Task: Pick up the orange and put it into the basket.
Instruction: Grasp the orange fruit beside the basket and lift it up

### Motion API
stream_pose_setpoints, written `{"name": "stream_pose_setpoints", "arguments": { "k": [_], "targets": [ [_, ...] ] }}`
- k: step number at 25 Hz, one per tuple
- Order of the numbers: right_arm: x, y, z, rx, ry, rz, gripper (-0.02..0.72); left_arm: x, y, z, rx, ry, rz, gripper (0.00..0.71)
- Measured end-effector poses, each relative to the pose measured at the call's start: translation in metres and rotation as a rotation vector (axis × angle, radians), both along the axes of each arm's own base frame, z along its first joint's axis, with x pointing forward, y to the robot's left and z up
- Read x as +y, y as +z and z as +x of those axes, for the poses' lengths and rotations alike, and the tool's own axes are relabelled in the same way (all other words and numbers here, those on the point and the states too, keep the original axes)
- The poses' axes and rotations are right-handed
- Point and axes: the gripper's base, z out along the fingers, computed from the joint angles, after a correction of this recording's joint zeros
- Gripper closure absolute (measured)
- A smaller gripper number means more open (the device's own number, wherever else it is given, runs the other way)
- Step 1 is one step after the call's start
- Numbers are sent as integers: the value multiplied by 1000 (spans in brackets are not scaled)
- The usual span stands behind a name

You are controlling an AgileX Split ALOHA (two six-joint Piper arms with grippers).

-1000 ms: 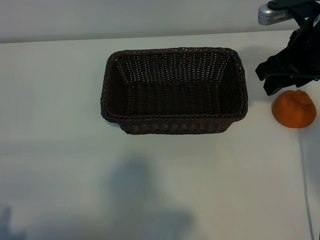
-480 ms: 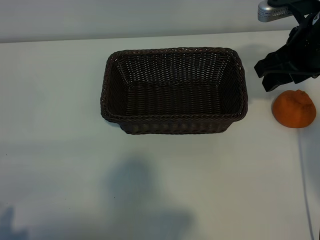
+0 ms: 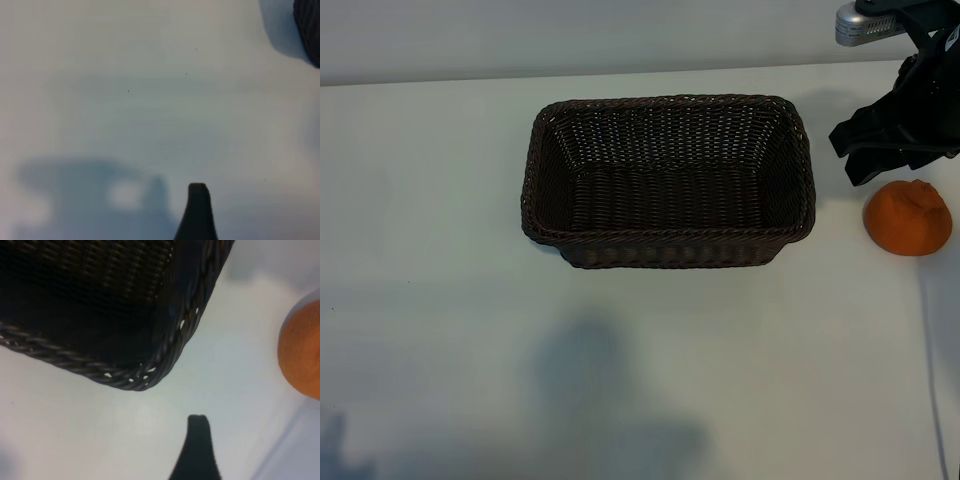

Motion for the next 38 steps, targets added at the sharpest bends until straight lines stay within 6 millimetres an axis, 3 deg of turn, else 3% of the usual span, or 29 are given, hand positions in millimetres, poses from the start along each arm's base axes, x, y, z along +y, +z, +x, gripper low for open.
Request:
{"name": "stream_pose_setpoints", "arguments": {
  "k": [18,27,34,38],
  "targets": [
    [-1,1,4,-46,-7,-7,143,-2,-5,8,-32,-28,10,116],
    [-20,3,13,-130,-169,-97,143,-2,-5,8,-35,-28,10,116],
    [-61,-33,29,-19,-314,-102,143,-2,-5,8,-35,-29,11,117],
    [-66,-52,35,39,-331,-84,143,-2,-5,8,-35,-30,13,117]
  ]
}}
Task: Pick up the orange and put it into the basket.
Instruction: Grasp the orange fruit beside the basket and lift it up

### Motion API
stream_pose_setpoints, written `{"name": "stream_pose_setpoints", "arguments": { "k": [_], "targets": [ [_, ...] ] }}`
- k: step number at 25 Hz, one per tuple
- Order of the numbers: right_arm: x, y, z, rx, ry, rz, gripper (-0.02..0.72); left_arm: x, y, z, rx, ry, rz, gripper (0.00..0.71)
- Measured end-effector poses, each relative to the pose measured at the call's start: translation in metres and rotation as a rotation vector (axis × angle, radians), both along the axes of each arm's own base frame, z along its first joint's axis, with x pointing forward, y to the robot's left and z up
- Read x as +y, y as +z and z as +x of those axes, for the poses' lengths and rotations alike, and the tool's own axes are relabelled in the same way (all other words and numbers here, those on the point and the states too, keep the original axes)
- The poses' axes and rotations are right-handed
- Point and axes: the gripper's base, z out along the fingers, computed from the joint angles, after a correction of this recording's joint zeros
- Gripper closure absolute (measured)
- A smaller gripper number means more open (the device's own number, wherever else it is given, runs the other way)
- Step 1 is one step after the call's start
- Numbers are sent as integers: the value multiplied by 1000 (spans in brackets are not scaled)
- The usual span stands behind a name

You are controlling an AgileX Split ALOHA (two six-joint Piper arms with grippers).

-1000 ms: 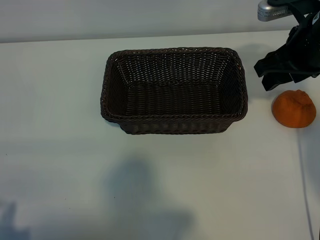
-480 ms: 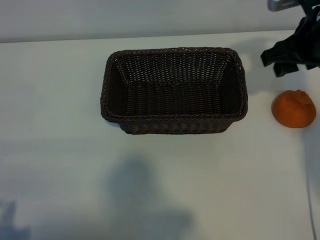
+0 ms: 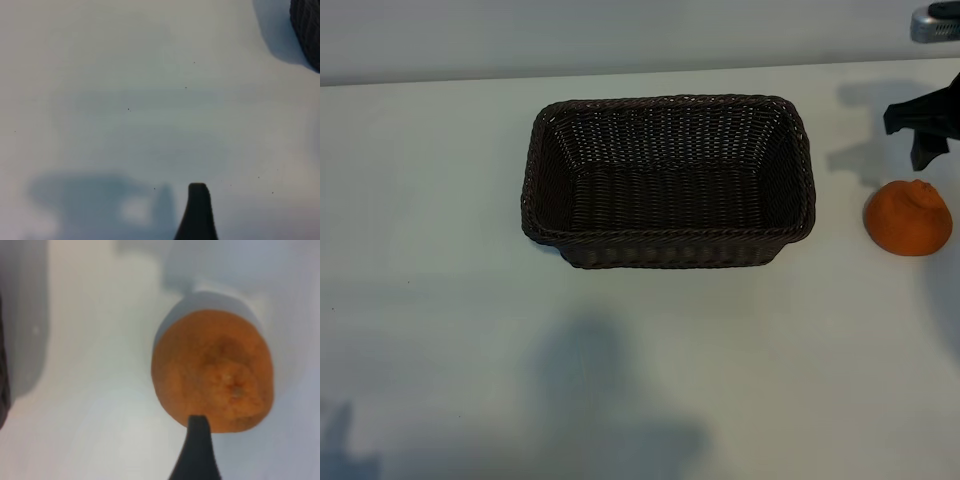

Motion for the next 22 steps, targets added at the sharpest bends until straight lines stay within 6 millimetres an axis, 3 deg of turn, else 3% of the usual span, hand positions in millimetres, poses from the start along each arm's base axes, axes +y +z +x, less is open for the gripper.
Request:
{"name": "stream_pose_setpoints", "arguments": {
  "k": [13,16,20,22],
  "targets": [
    [0,-64,20,98,9,17,166,0,0,0,0,1,-1,117],
    [0,-77,22,131,8,19,268,0,0,0,0,1,-1,117],
    [0,-83,23,155,8,20,550,0,0,0,0,1,-1,117],
    [0,-81,23,155,8,20,613,0,0,0,0,1,-1,117]
  ]
}}
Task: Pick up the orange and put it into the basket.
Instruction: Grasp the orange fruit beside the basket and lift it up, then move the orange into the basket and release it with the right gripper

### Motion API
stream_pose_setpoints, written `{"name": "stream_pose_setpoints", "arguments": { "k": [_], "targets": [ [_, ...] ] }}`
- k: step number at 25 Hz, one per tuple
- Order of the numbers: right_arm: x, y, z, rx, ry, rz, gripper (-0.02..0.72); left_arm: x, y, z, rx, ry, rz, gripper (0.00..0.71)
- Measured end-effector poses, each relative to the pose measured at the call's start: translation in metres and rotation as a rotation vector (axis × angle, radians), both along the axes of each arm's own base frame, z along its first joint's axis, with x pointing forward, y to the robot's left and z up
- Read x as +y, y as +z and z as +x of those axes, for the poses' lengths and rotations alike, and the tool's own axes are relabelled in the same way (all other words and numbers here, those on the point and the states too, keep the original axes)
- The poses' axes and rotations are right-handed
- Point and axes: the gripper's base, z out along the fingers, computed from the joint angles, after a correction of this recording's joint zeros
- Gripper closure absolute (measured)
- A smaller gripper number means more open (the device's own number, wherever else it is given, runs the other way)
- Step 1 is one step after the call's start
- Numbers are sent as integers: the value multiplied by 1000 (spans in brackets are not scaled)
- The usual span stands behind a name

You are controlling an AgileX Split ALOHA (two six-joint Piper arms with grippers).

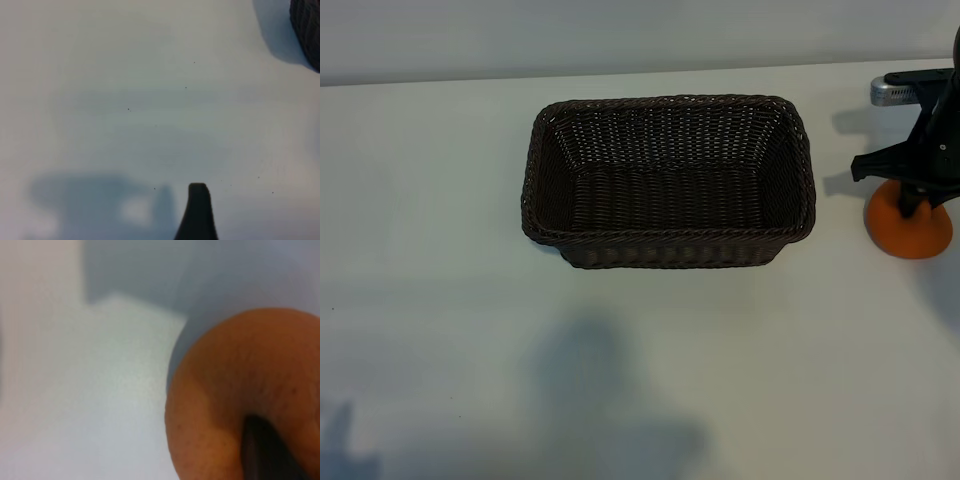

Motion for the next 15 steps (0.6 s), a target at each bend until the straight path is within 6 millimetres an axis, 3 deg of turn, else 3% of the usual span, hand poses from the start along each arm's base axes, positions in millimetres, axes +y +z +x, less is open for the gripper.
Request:
{"name": "stream_pose_setpoints", "arguments": {
  "k": [4,8,15],
  "targets": [
    [0,9,-3,-4,5,-1,613,0,0,0,0,0,0,117],
    [0,38,-9,-61,11,-4,616,0,0,0,0,0,0,117],
    [1,136,-20,-235,20,-15,618,0,0,0,0,0,0,117]
  ]
}}
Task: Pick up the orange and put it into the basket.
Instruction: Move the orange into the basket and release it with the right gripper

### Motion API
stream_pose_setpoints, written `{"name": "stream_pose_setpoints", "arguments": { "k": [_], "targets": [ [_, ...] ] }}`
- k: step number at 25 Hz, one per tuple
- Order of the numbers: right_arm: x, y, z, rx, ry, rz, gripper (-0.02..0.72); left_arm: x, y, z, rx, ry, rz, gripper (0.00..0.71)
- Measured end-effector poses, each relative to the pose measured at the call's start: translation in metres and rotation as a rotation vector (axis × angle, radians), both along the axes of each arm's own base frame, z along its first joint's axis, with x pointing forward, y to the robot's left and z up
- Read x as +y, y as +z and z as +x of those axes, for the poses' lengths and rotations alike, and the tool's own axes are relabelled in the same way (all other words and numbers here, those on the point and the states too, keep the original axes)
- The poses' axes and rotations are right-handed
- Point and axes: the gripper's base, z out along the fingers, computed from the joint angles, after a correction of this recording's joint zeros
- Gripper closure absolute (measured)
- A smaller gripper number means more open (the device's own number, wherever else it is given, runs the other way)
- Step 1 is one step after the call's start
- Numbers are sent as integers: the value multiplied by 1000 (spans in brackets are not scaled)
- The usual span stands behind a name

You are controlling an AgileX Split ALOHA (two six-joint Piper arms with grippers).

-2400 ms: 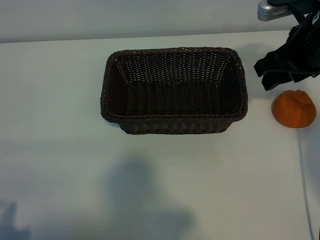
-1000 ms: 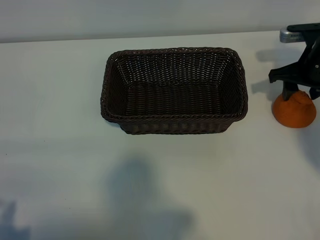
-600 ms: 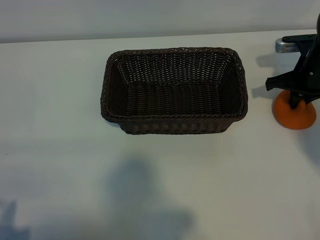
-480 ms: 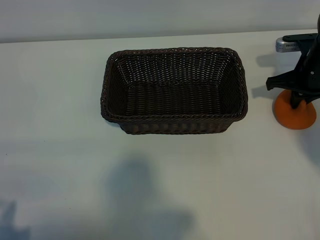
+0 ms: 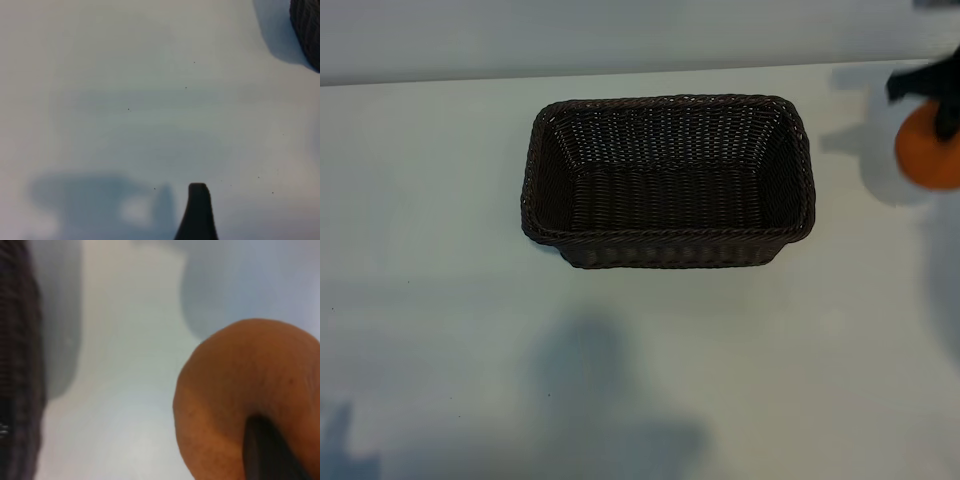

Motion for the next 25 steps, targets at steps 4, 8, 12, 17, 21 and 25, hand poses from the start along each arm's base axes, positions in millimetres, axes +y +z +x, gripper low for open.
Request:
{"name": "stream_pose_setpoints", "arguments": {
  "k": [4,8,12,17,21,25],
  "targets": [
    [0,34,0,-61,6,-5,620,0,0,0,0,2,-3,117],
    [2,34,0,-42,16,19,619,0,0,0,0,2,-2,117],
    [18,35,1,-43,65,75,619,0,0,0,0,2,-2,118],
    [74,35,-4,-37,214,109,619,0,0,0,0,2,-2,118],
    [120,27,-8,-18,323,120,619,0,0,0,0,2,-2,118],
    [153,11,0,0,388,123,619,0,0,0,0,2,-2,118]
  ]
}}
